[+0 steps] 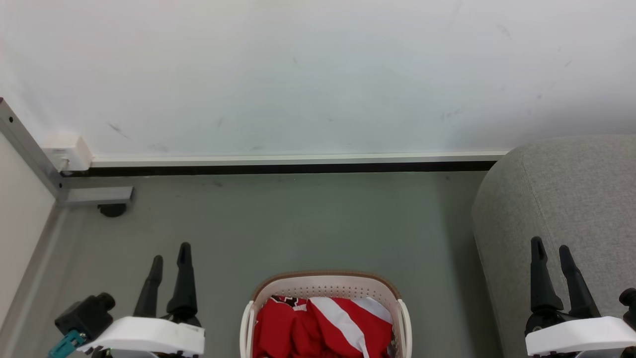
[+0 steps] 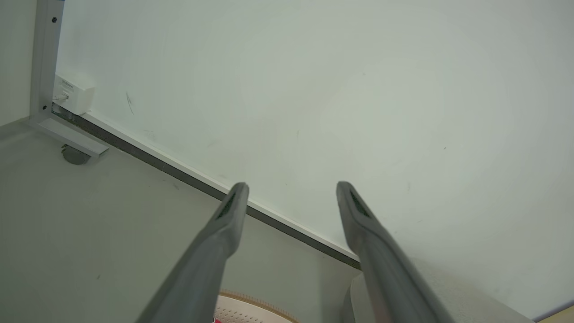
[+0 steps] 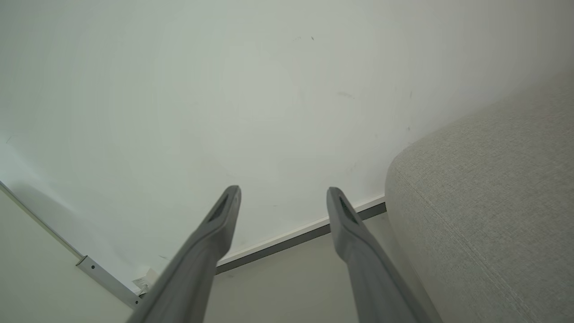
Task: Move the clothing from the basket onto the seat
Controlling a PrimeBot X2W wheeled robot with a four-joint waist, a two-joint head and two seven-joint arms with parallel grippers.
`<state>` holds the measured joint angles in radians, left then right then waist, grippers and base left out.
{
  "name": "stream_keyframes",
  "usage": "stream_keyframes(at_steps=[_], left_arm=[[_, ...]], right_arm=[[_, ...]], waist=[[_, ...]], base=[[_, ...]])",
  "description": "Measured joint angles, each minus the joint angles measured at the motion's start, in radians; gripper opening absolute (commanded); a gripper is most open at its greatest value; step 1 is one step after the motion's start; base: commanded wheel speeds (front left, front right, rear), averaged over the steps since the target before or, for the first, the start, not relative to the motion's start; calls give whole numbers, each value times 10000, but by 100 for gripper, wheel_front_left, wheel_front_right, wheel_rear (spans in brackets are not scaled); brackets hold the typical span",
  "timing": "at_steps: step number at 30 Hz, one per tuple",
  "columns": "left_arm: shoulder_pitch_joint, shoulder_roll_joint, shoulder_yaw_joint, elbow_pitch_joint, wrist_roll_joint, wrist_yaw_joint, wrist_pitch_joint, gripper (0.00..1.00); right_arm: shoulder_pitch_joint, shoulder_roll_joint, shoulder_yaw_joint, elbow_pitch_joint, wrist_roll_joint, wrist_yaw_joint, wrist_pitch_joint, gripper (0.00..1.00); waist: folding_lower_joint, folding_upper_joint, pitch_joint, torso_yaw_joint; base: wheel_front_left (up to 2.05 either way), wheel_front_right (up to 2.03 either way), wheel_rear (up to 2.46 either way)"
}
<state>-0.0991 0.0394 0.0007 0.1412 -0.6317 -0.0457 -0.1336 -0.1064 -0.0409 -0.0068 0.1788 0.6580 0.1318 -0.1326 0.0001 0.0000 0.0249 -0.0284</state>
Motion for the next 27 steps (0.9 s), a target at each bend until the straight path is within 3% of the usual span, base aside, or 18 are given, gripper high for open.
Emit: stream_keyframes(at_steps=[27], left_arm=[[-174,33,-336,-211,2535,192,-631,100]], right_arm=[[-258,-21,290,-12,-2376,0,-635,100]], waist=[[-1,0,147,-100]], base=[[0,0,0]])
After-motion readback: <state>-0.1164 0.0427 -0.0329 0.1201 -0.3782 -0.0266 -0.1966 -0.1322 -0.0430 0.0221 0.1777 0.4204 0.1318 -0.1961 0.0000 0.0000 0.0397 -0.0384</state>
